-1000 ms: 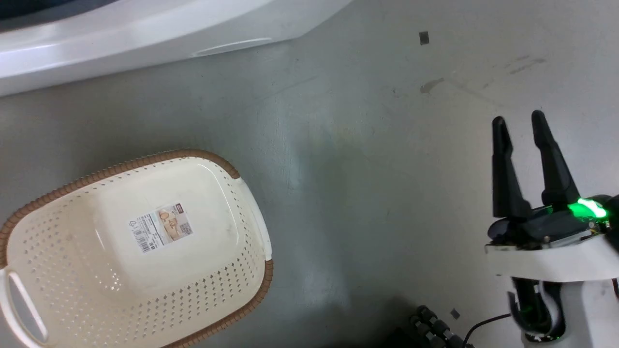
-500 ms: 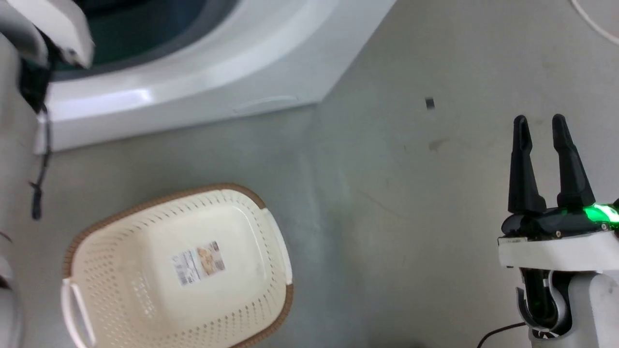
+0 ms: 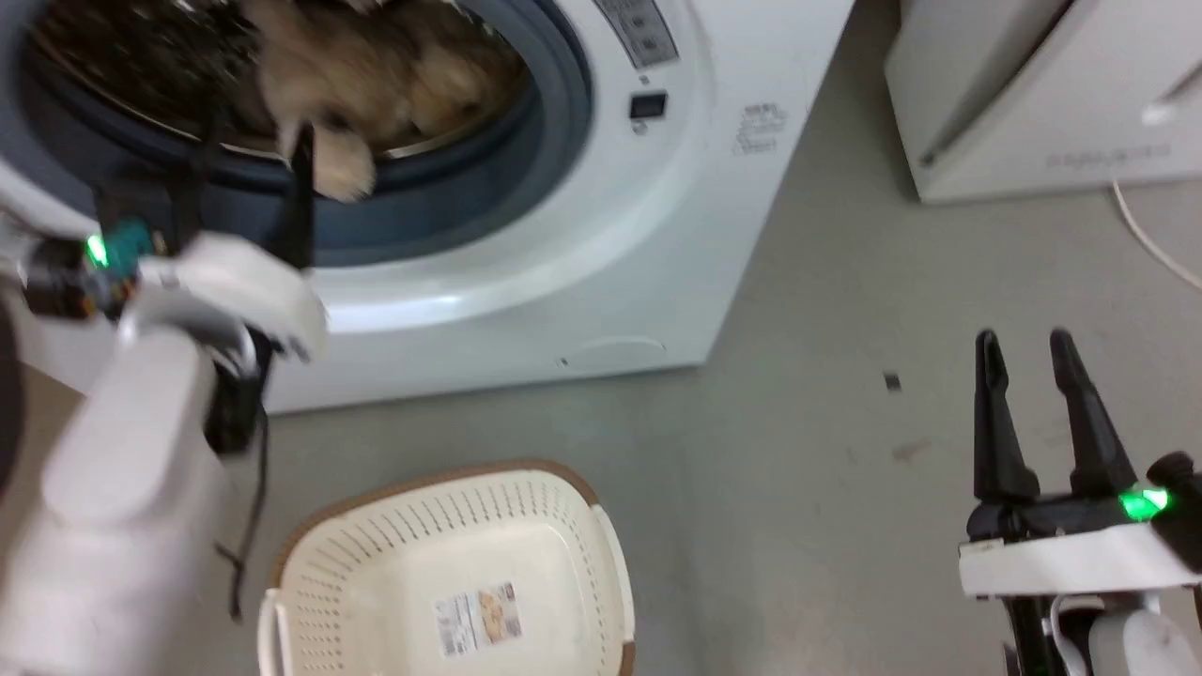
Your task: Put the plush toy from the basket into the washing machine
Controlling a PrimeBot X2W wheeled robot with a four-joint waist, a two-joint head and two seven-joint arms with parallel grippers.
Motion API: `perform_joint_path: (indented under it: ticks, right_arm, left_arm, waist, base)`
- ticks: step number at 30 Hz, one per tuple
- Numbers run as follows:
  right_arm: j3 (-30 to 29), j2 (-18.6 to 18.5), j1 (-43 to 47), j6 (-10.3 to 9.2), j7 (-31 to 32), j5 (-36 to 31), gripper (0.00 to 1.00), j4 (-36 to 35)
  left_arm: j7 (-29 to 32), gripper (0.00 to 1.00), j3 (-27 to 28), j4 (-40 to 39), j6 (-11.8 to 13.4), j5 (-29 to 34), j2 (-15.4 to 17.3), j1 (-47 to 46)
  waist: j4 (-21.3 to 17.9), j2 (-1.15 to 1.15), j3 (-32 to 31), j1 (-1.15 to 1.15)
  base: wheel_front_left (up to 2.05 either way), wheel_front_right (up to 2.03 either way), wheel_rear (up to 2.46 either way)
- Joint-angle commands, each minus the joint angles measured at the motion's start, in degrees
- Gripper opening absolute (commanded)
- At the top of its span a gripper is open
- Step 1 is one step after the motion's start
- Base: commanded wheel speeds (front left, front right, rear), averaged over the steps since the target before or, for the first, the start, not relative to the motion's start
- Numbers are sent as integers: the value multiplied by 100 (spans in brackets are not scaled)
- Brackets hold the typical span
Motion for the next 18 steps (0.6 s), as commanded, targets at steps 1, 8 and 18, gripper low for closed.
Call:
perform_joint_path:
  ticks: [1,8,18]
  right_arm:
    - [-26,-1,143,-4,-26,-54,100,48]
    - [3,-1,460,-4,-26,-141,100,139]
    - [92,-1,739,-4,-26,-178,100,220]
  left_arm:
    - [-29,100,121,-273,92,40,-90,395]
    - [-30,100,863,-1923,622,314,-379,2225]
    - [-30,100,1483,-3365,1013,1046,-959,4182]
  waist:
    - [311,0,-489,1]
    - [480,0,-993,1]
    - [602,0,-1389,1]
  base:
    - [0,0,0]
    - [0,0,0]
    - [0,0,0]
